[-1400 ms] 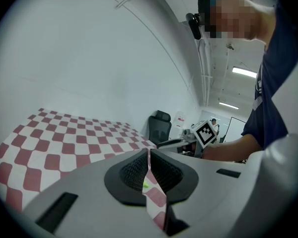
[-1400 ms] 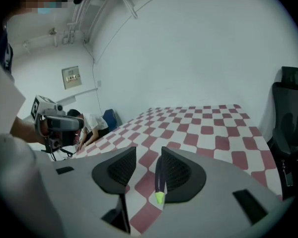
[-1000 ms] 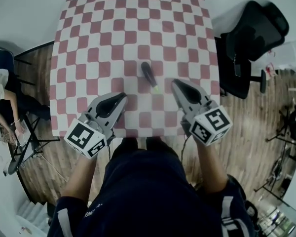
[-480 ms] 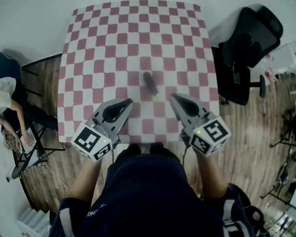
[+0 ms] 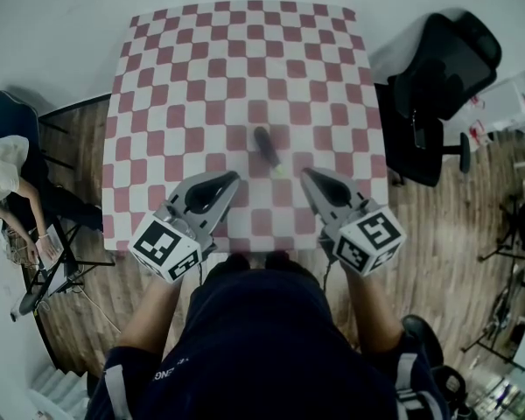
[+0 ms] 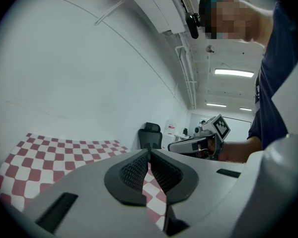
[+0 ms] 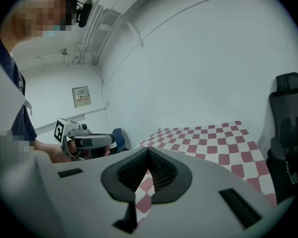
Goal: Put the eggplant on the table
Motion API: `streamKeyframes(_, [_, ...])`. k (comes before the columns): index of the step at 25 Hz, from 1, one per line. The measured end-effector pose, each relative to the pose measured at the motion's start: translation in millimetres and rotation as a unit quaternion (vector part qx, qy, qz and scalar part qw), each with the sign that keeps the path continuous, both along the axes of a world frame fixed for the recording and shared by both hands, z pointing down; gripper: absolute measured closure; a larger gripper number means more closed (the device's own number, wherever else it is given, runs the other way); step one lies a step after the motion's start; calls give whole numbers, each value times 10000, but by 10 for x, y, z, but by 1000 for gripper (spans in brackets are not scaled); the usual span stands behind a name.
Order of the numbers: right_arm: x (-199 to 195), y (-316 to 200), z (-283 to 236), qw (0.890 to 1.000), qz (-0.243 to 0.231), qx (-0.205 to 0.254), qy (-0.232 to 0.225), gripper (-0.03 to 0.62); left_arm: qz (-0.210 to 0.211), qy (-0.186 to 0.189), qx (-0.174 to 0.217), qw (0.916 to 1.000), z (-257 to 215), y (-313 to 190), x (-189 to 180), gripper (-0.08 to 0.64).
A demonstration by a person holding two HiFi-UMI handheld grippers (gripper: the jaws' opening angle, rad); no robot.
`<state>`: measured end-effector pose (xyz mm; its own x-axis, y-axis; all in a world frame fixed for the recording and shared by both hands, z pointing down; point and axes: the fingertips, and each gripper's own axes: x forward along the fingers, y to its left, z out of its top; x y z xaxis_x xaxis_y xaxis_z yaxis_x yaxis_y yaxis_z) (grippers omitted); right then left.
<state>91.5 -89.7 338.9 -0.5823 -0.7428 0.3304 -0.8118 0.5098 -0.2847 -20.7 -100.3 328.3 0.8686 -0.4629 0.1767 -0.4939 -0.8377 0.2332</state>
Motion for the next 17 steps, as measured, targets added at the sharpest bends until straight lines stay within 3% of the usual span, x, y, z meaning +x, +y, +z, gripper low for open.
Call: streamKeyframes(17, [-85, -31, 166, 9998, -14, -206, -62, 577, 4, 14, -110, 9999, 89, -28, -55, 523])
